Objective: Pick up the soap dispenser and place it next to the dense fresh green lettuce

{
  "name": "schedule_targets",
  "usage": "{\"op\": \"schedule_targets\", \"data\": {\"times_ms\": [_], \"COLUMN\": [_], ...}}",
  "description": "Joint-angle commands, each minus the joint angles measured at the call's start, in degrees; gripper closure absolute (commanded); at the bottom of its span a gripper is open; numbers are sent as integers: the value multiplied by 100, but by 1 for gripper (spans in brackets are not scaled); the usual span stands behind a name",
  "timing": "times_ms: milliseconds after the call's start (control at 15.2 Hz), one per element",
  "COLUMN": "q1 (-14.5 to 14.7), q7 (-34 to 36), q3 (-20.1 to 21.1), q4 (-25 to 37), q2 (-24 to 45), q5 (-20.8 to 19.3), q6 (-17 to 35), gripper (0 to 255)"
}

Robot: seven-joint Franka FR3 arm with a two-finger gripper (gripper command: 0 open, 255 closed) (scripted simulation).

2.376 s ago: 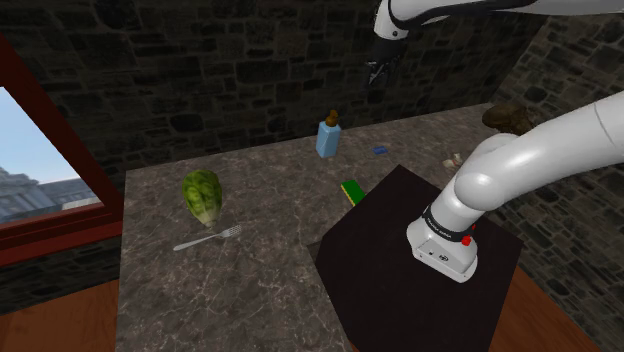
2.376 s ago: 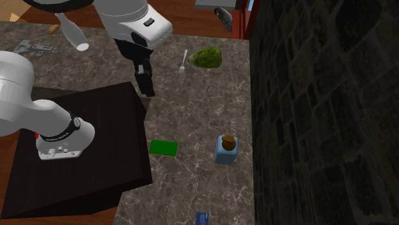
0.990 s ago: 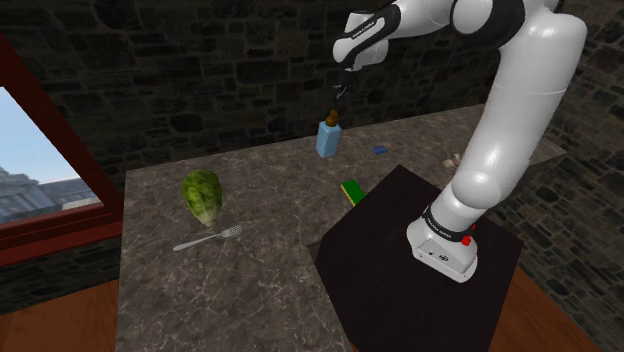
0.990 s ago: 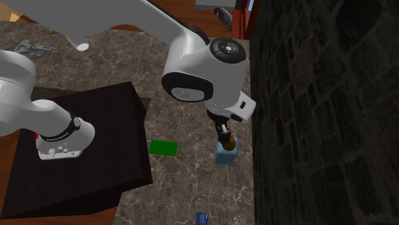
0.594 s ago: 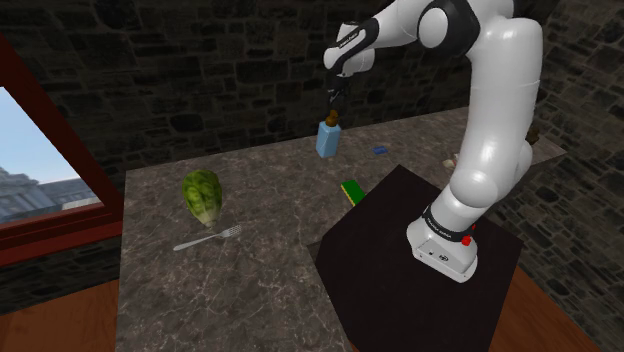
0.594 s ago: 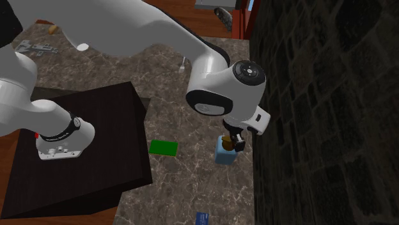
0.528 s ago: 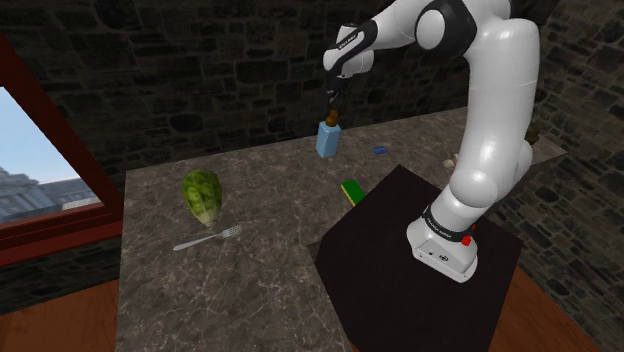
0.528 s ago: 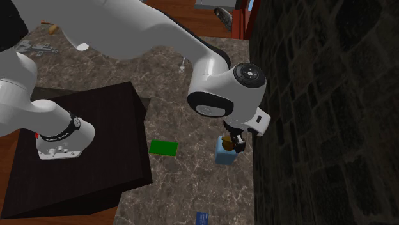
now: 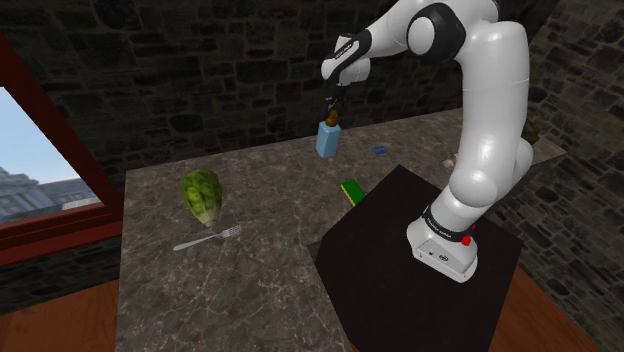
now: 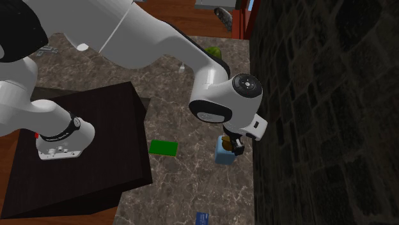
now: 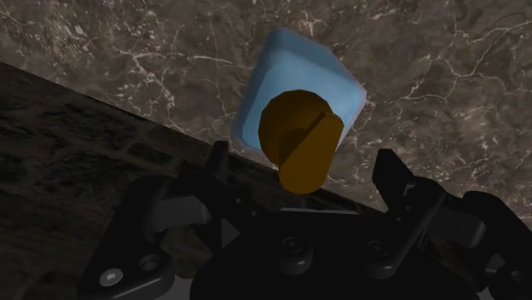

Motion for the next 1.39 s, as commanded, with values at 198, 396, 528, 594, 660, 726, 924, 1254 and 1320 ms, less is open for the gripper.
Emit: {"op": "schedule_targets", "data": {"times_ms": [198,396,528,594,660,726,924,1254,1320], "q1": [-3,-3,-3,-3,-3,-3,-3,38,45], "q7": [-4,-4,-4,-3,-3,-3,-4,40,49], "q3": [3,3,3,3,3,3,3,-53,-64], "q4": [3,3,3,3,4,4,3,10,15], "q2": [14,13,13,14,14,14,14,-253,-304], "q5": [4,4,4,4,4,4,4,-70,-85], "q6": [13,13,13,13,12,12,13,-258,-314], "gripper": [0,255,255,255,255,255,255,255,255]}}
